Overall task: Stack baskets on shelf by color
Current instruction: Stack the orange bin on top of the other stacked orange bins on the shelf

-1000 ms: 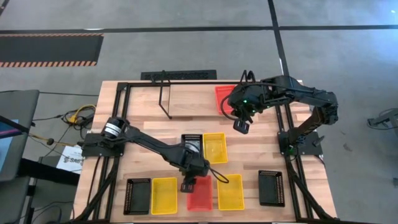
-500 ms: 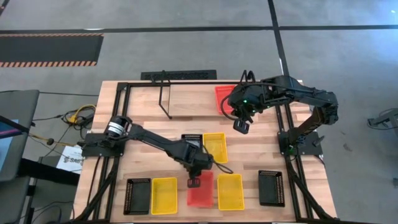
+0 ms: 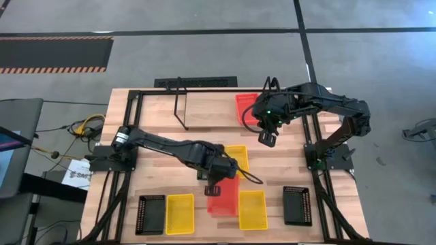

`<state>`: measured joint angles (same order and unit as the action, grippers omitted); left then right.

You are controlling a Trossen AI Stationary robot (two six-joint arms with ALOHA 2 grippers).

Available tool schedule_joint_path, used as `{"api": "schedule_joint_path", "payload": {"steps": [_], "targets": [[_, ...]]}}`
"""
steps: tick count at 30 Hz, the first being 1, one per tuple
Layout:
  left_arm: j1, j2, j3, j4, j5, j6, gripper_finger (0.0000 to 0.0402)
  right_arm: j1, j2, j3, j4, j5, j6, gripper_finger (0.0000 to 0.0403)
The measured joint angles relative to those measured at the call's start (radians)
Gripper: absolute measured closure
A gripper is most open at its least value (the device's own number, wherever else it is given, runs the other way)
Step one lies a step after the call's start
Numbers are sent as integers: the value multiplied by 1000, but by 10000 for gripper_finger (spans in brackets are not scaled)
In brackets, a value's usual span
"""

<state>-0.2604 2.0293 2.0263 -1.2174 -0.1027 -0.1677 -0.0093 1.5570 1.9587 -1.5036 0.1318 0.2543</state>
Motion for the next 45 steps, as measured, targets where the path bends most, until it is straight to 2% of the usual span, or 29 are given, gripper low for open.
{"api": "schedule_joint_path", "payload": {"steps": [6, 11, 18, 26, 32, 38, 41, 45], "targets": [[25, -1, 106, -161, -137, 1, 401, -5, -4, 0, -67, 92, 0, 383], [72, -7, 107, -209, -241, -8, 402, -36, -37, 0, -67, 112, 9, 392], [172, -22, 107, -254, -435, -69, 401, -73, -106, 0, -67, 204, 53, 385], [251, -92, 107, -260, -447, -81, 401, -83, -245, 0, -68, 222, 97, 394], [251, -160, 107, -255, -472, -89, 401, -83, -396, 0, -67, 304, 185, 396], [260, -190, 107, -236, -512, -106, 401, -82, -445, 0, -67, 345, 207, 396], [277, -190, 107, -210, -530, -106, 401, -82, -432, -50, -65, 373, 156, 396], [306, -190, 107, -195, -559, -106, 401, -82, -416, -195, -48, 447, 102, 396]]}}
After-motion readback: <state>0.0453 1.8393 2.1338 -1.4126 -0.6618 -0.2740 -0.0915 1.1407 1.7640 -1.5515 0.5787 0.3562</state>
